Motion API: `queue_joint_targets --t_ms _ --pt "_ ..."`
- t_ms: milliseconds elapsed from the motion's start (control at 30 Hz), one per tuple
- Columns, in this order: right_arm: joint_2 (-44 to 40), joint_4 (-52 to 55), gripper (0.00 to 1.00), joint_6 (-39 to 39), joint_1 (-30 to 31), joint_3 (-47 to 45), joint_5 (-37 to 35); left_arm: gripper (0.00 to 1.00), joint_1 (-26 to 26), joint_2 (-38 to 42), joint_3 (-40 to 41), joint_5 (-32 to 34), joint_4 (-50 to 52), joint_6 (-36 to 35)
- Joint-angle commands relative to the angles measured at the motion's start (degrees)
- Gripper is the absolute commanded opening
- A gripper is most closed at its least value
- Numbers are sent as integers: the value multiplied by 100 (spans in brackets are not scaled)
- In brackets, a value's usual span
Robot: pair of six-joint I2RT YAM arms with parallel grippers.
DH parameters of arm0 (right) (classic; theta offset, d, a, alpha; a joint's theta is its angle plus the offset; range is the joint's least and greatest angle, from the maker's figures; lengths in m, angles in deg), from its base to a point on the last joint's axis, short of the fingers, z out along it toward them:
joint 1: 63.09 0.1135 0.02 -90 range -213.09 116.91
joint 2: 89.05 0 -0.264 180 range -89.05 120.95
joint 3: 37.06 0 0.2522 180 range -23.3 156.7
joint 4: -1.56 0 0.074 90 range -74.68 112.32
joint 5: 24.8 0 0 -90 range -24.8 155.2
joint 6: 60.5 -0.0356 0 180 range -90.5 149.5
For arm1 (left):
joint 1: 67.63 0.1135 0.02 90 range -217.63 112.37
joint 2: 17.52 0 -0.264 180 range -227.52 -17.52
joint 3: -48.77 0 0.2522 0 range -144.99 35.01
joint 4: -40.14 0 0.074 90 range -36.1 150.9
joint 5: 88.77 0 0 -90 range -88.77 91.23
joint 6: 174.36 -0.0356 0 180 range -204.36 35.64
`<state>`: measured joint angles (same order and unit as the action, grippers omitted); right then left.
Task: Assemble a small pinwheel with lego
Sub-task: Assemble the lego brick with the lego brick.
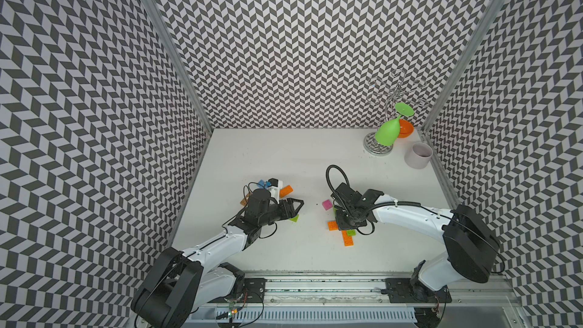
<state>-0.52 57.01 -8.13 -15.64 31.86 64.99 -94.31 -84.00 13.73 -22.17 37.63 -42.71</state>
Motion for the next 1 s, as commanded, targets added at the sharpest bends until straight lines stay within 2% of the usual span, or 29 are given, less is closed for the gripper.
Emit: queue_joint_targets --t_ms 0,967 --pt "83 -128 9 -61 11 -14 -176 65 31 65 72 -50 -142 -50" --pt "568 -117 9 13 16 -128 -462 65 30 47 54 -25 -131 -87"
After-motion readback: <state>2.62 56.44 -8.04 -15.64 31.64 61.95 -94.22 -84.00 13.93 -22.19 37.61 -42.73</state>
